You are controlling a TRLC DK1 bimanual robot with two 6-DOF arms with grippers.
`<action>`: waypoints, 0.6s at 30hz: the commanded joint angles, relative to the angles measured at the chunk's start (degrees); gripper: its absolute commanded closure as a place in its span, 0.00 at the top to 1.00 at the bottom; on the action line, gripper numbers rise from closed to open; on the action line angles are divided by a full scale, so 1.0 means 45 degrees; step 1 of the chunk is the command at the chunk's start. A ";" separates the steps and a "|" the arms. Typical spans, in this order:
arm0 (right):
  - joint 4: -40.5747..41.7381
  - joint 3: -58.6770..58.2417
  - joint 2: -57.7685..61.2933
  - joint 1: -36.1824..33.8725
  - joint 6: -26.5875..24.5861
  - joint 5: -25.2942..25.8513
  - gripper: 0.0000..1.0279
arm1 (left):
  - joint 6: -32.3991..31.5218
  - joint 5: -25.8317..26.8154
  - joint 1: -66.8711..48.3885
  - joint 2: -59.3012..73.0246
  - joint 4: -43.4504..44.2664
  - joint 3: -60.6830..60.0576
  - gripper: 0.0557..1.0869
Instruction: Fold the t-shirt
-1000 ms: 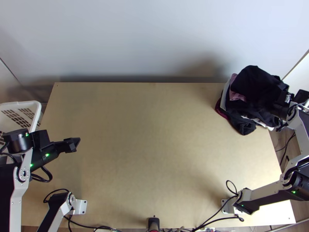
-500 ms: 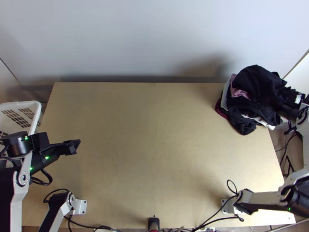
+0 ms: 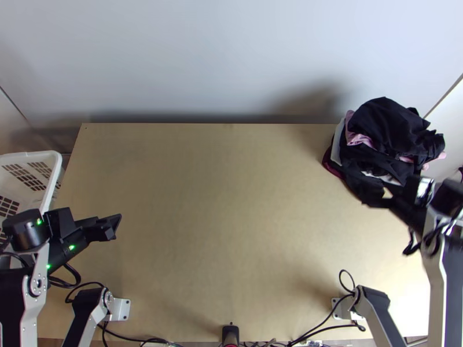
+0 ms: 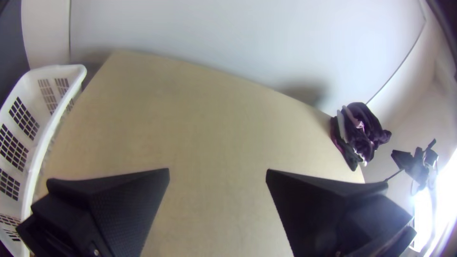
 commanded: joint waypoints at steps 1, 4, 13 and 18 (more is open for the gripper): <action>0.0924 -0.1303 -0.3377 0.2620 0.2357 0.1220 0.94 | -0.0486 0.0012 -0.0093 -0.0911 0.1718 -0.1247 0.96; 0.1471 -0.1420 -0.4334 0.3655 0.3373 0.1903 0.94 | -0.1424 -0.0008 -0.0347 -0.1243 0.3359 -0.1832 0.96; 0.3795 -0.3568 -0.6013 0.5120 0.2181 0.3857 0.93 | -0.0721 -0.1609 -0.0503 -0.2923 0.7519 -0.4137 0.96; 0.5904 -0.5756 -0.6677 0.5140 0.1693 0.4306 0.93 | -0.0506 -0.2195 -0.0620 -0.3372 0.9804 -0.5485 0.96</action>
